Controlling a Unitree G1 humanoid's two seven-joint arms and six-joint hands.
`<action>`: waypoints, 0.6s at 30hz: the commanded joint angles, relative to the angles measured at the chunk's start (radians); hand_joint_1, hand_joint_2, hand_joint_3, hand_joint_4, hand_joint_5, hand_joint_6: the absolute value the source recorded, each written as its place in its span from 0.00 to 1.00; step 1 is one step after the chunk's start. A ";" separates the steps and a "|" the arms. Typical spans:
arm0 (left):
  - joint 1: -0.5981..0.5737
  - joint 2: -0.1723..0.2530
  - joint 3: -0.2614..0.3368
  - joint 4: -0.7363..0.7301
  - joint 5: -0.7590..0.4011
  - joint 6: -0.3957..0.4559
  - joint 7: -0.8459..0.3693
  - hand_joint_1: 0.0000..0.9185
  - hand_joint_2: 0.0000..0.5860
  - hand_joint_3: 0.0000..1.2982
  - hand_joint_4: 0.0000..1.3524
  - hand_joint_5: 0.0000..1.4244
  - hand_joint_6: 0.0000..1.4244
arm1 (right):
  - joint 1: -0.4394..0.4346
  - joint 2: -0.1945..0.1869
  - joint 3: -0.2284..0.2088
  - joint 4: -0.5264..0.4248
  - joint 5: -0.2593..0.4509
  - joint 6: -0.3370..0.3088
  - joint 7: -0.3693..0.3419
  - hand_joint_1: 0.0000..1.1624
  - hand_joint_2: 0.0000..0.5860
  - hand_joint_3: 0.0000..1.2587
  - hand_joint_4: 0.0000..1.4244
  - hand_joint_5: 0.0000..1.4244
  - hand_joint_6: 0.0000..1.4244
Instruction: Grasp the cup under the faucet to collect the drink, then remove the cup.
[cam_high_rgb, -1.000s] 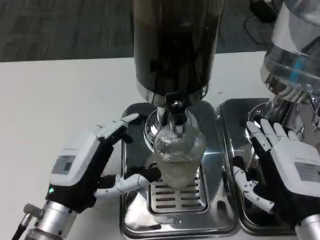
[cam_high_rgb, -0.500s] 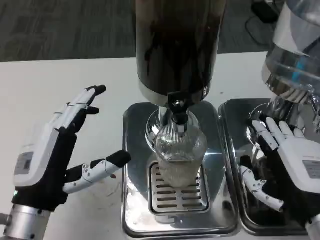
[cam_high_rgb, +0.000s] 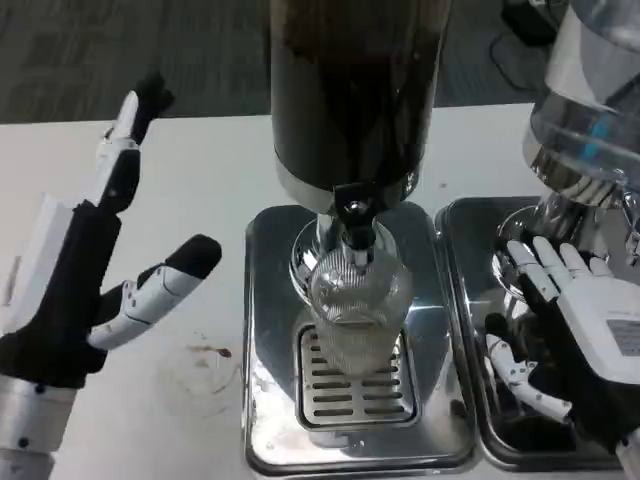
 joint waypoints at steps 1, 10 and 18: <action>0.003 0.022 0.029 -0.114 -0.136 -0.003 -0.120 0.00 0.22 0.00 0.00 0.03 0.00 | -0.018 -0.017 -0.006 0.018 -0.002 -0.013 0.003 0.23 0.84 0.03 0.00 0.00 0.00; 0.046 0.095 0.052 -0.319 -0.518 0.157 -0.442 0.00 0.24 0.00 0.00 0.03 0.01 | -0.048 -0.029 0.006 0.045 0.007 -0.028 0.016 0.23 0.84 0.03 0.00 0.00 0.00; 0.035 0.073 0.053 -0.367 -0.591 0.271 -0.580 0.00 0.25 0.00 0.00 0.05 0.02 | -0.054 -0.037 -0.005 0.052 0.018 -0.033 0.021 0.23 0.84 0.02 0.00 0.00 0.00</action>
